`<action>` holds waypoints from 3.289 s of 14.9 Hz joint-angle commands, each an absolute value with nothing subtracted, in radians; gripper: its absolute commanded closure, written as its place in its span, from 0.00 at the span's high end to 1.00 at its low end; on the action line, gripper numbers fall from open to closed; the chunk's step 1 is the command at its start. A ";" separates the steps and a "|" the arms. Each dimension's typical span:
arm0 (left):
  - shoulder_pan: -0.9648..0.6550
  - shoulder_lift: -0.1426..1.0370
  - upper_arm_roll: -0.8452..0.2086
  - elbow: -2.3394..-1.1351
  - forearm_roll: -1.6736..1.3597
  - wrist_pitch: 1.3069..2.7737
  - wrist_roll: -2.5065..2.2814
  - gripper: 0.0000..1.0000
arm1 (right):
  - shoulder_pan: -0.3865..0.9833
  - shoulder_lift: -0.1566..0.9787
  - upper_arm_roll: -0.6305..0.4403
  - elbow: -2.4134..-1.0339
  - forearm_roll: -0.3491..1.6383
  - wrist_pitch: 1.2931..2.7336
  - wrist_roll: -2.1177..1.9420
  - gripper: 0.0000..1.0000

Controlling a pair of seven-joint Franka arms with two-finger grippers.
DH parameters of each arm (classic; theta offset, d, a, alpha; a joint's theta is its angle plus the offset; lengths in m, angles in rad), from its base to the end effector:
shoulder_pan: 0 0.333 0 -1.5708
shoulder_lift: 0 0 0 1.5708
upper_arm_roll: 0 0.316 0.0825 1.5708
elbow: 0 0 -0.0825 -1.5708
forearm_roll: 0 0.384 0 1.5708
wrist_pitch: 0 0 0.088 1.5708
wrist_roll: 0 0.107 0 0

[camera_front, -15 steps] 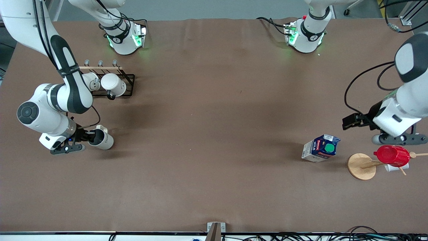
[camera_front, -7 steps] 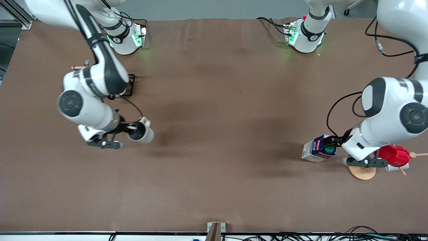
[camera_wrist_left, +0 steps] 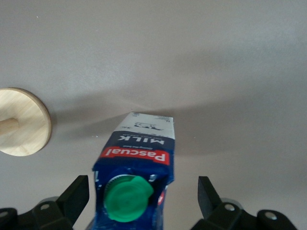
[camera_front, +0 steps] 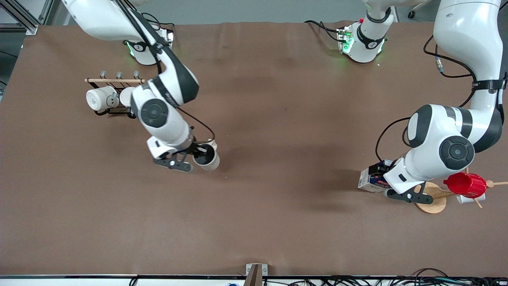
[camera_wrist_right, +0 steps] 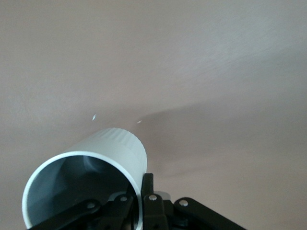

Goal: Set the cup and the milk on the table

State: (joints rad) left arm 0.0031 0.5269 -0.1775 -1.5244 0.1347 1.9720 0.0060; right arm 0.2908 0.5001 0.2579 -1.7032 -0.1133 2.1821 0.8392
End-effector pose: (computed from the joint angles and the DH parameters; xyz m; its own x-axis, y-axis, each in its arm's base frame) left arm 0.6820 -0.0932 0.3511 0.9743 -0.2137 -0.0708 -0.2162 -0.9759 -0.0306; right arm 0.5816 0.3299 0.3106 0.9674 -0.2522 -0.0238 -0.2527 -0.9674 -0.0185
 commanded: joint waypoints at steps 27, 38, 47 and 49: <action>-0.173 0.511 -0.207 -1.410 -0.110 1.847 -0.430 0.15 | 0.414 0.669 0.259 -1.595 -0.244 2.273 0.991 1.00; -0.412 0.638 -0.192 -1.339 -0.104 2.005 -0.799 0.15 | 0.117 0.212 0.261 -1.608 -0.229 1.902 0.829 1.00; -0.528 0.690 -0.163 -1.339 -0.074 2.115 -0.856 0.15 | 0.037 0.019 -0.067 -1.598 0.014 1.622 0.129 1.00; -0.557 0.687 -0.163 -1.339 -0.061 2.111 -0.857 0.15 | 0.035 -0.006 -0.081 -1.598 0.014 1.600 0.091 1.00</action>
